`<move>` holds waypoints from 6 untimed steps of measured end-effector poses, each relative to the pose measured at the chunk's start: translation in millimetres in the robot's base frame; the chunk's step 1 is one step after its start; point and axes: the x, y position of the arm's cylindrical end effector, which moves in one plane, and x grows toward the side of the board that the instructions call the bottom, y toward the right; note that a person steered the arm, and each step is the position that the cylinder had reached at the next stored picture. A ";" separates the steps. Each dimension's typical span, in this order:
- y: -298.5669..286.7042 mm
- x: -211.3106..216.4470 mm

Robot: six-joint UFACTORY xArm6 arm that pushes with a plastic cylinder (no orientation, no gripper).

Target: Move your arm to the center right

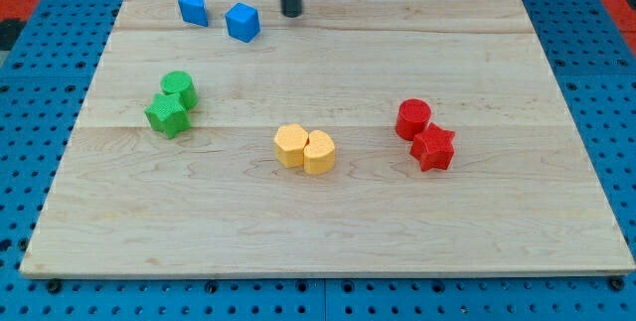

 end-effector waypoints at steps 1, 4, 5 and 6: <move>-2.5 44.0; 15.3 29.4; 139.6 29.5; 214.7 82.0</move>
